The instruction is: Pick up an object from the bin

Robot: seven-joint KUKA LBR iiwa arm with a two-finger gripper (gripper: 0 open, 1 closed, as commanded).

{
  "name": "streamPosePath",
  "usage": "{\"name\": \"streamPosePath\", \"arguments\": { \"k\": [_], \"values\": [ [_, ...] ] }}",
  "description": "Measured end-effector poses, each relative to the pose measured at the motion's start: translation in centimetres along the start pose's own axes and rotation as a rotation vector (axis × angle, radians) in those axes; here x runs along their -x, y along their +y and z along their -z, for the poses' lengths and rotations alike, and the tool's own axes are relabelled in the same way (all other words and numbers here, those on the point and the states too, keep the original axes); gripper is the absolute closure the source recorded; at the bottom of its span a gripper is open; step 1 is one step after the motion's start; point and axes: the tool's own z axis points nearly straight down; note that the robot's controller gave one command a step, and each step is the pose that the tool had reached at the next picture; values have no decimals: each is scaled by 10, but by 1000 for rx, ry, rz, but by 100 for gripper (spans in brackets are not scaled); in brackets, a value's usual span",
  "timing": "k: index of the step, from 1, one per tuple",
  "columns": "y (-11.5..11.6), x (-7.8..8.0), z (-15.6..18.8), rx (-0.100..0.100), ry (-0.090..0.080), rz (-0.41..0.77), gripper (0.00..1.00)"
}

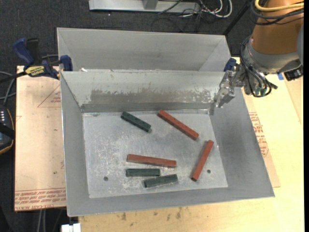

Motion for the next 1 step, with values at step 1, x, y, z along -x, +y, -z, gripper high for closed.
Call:
{"name": "streamPosePath", "arguments": {
  "k": [1],
  "values": [
    [0,-2,-5,-1,10,0,0]
  ]
}}
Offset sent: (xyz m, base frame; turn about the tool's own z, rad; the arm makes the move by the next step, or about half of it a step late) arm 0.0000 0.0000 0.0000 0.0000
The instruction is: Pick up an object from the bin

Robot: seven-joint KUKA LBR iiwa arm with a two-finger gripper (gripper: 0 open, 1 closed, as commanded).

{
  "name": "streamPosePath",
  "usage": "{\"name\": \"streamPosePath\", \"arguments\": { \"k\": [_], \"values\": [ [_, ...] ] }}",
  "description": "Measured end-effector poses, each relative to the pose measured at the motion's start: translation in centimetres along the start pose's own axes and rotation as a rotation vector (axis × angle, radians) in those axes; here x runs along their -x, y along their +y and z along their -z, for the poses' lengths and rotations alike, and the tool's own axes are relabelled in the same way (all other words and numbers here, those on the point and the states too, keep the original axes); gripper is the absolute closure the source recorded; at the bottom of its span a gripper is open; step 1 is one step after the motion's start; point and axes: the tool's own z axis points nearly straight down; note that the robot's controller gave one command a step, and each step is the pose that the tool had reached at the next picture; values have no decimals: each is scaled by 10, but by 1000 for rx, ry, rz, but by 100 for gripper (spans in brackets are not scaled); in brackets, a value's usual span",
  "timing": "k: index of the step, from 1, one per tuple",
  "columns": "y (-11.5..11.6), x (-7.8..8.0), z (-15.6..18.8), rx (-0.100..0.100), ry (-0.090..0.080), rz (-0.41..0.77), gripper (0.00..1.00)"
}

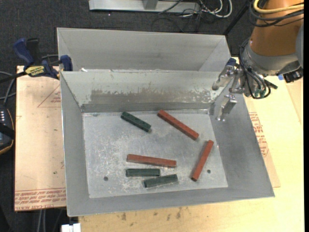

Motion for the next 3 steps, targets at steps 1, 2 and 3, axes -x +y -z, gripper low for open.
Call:
{"name": "streamPosePath", "arguments": {
  "k": [1,2,3],
  "values": [
    [0,0,0,0,0,0,0],
    [-2,-22,-52,-1,-3,1,0],
    [-31,-53,-116,0,2,57,0]
  ]
}}
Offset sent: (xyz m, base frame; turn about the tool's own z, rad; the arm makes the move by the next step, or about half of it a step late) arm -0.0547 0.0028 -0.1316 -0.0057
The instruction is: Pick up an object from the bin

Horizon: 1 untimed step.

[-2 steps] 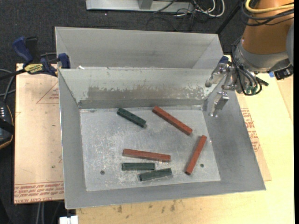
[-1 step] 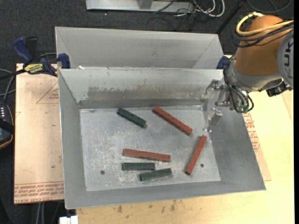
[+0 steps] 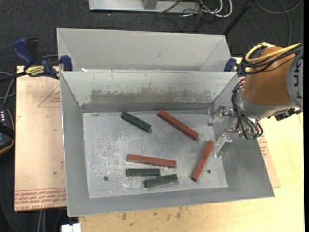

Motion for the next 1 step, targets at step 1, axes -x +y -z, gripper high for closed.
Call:
{"name": "streamPosePath", "arguments": {
  "k": [1],
  "values": [
    [0,31,-68,1,-15,10,100]
  ]
}}
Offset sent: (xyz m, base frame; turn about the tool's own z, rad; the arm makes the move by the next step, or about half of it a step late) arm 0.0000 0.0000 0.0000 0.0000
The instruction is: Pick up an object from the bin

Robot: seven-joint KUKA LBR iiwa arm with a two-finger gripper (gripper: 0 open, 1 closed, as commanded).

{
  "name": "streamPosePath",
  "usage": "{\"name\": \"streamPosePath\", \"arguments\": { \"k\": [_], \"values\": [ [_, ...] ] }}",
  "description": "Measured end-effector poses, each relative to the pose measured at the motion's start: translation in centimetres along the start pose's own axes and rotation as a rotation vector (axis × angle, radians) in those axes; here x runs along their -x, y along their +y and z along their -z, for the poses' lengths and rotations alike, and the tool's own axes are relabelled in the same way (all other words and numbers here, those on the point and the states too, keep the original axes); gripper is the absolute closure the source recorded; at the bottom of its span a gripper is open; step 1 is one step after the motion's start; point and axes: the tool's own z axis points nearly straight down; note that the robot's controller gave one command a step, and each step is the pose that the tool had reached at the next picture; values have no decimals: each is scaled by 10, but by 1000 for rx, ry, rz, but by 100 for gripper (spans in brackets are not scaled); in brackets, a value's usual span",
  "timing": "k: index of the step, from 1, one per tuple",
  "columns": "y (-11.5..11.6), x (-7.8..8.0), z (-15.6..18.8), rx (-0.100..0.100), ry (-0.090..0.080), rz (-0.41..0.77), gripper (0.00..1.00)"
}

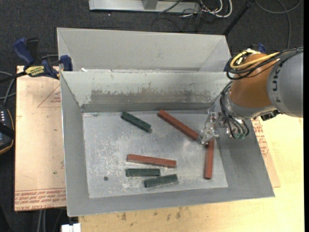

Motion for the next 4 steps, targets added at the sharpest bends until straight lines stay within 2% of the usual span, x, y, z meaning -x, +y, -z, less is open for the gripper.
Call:
{"name": "streamPosePath", "arguments": {
  "k": [1,2,3,4],
  "values": [
    [-1,-2,-2,-1,9,1,0],
    [-1,-2,-2,-1,8,1,0],
    [70,4,2,-1,-9,144,100],
    [70,4,2,-1,-9,144,100]
  ]
}}
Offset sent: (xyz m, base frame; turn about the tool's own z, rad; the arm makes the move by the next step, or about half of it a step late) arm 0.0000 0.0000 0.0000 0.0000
